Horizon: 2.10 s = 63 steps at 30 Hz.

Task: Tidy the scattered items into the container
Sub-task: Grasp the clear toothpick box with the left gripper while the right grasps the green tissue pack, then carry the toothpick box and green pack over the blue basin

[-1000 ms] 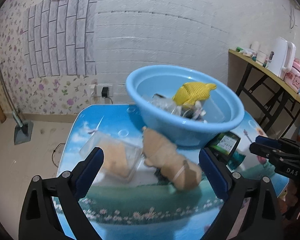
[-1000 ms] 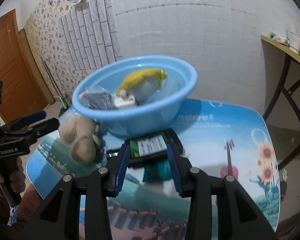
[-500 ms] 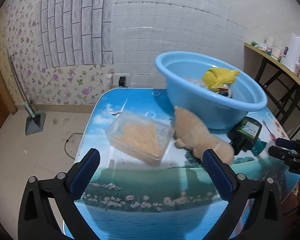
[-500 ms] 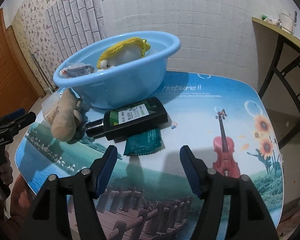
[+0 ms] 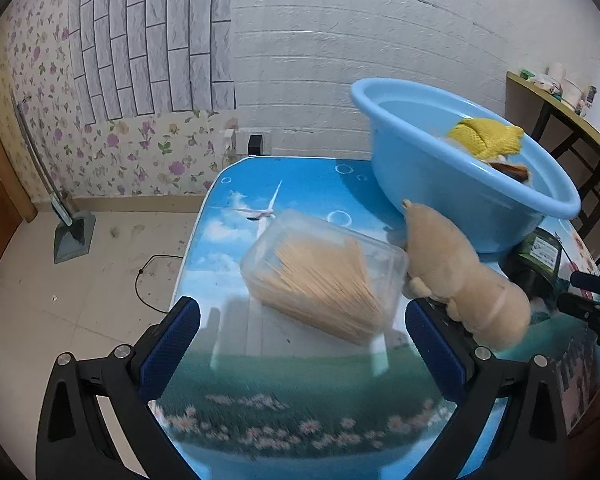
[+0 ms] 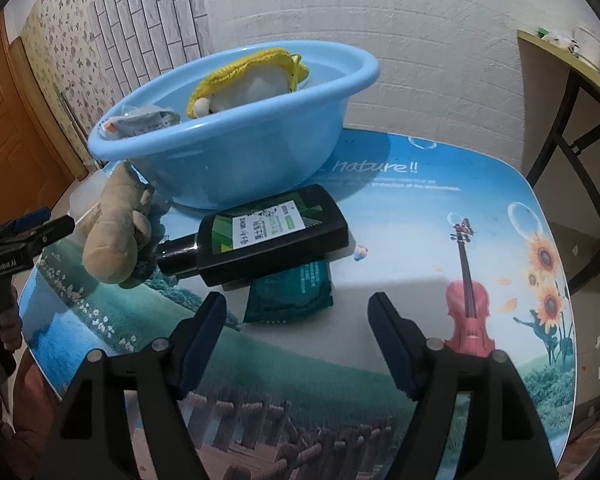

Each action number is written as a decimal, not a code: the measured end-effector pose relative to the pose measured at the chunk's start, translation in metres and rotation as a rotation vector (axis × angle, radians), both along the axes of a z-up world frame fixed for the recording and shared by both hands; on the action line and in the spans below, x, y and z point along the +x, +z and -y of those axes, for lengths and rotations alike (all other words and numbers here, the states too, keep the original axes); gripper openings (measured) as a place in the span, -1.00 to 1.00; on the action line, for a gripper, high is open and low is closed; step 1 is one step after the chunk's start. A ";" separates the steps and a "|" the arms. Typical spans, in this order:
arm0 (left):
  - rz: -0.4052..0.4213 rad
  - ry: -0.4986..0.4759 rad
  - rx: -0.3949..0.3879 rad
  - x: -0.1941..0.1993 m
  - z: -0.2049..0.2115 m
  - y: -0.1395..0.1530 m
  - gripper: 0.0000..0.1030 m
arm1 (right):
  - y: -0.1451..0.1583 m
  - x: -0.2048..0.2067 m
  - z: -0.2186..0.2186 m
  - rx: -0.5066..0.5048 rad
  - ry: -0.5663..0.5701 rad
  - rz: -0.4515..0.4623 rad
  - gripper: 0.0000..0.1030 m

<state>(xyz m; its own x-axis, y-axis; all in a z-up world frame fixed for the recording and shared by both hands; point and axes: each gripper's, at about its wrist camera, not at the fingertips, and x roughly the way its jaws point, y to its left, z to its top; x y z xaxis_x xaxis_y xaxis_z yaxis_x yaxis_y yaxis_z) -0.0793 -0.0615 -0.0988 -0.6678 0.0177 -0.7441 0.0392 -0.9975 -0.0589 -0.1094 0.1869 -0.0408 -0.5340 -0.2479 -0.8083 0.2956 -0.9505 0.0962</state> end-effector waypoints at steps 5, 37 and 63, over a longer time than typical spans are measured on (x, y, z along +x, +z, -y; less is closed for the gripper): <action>-0.004 -0.054 0.013 -0.009 0.002 0.000 0.99 | -0.005 -0.006 0.008 0.018 0.017 0.017 0.43; 0.082 -0.151 -0.003 -0.012 -0.013 -0.014 0.89 | -0.005 0.003 0.010 0.092 0.059 0.017 -0.15; 0.077 -0.163 -0.021 0.047 -0.048 -0.009 0.89 | -0.001 0.047 -0.040 0.112 -0.033 0.021 -0.15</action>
<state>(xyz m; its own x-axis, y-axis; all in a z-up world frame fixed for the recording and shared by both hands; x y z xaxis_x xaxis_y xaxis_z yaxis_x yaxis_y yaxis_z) -0.0322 -0.0140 -0.1081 -0.5987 0.1047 -0.7941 -0.1196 -0.9920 -0.0406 -0.0625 0.2270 -0.0419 -0.5228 -0.1375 -0.8413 0.2629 -0.9648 -0.0056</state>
